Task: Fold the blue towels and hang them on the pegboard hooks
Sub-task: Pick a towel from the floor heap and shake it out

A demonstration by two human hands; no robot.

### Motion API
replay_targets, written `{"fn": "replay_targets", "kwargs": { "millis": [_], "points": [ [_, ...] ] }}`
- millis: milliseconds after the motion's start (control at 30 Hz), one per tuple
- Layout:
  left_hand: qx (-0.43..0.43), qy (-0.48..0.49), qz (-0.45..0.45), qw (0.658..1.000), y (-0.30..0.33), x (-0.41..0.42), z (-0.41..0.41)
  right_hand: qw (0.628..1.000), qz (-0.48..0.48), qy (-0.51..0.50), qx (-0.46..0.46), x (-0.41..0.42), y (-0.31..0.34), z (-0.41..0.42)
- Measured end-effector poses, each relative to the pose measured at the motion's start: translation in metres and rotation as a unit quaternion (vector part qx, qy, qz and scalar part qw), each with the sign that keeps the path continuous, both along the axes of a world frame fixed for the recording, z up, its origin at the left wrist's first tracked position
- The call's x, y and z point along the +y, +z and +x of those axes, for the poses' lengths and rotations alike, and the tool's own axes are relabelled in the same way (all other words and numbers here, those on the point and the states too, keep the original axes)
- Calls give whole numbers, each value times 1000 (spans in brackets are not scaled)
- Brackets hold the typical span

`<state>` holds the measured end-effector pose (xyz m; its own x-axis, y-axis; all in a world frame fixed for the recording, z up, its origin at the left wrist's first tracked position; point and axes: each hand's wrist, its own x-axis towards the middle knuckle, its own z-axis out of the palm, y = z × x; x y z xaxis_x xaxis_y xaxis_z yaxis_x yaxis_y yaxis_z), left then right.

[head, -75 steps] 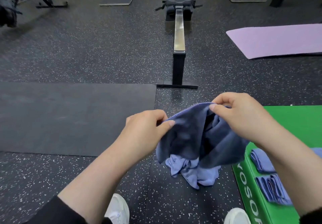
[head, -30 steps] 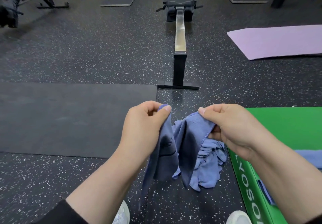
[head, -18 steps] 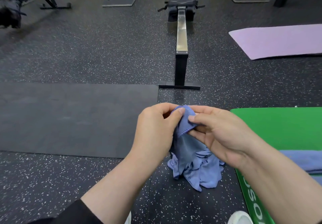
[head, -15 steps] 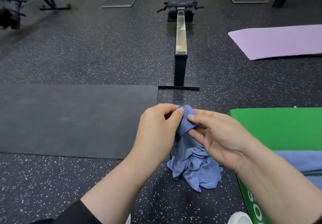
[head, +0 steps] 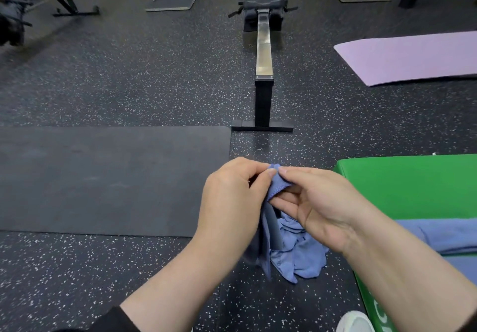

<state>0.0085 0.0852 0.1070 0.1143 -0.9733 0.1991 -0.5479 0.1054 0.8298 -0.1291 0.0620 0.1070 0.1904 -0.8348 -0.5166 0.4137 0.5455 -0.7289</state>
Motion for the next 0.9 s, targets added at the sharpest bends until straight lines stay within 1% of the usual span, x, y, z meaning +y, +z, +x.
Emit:
{"fn": "replay_targets", "kwargs": {
  "millis": [133,200,300,367,400,433,467,500,533,567,600,667,700,767,900],
  "points": [
    [-55,-25,-35,998,-6,-2,0,998,-21,-1,-52,1,5,0],
    [-74,-60,-23,995,-5,-1,-1,998,-33,-3,-51,0,2,-2],
    [-34,-100,62,993,3,0,1,997,-59,27,38,-2,-3,-6],
    [8,-79,89,993,9,-3,9,987,-87,56,125,-4,-4,-8],
    [32,-56,79,995,11,-6,14,973,-119,73,185,-5,-3,-9],
    [49,-34,64,996,11,-10,20,945,-166,100,262,-6,-1,-11],
    [53,-18,56,997,11,-13,26,902,-222,135,346,-7,2,-14],
    [41,-12,57,997,10,-15,31,846,-277,177,421,-8,6,-16],
    [21,-17,66,997,9,-16,35,790,-323,213,476,-9,10,-19],
    [1,-28,80,996,7,-17,38,749,-353,237,508,-9,15,-20],
    [-17,-42,94,995,5,-17,40,725,-372,252,522,-8,20,-22],
    [-42,-69,117,990,1,-17,42,702,-399,250,534,-6,26,-26],
    [-48,-83,130,987,0,-16,41,698,-408,244,536,-6,28,-27],
    [-65,-119,156,978,-3,-14,40,699,-422,229,530,-6,30,-30],
    [-140,-185,203,951,-9,-10,39,707,-441,201,515,-1,34,-34]
  ]
}}
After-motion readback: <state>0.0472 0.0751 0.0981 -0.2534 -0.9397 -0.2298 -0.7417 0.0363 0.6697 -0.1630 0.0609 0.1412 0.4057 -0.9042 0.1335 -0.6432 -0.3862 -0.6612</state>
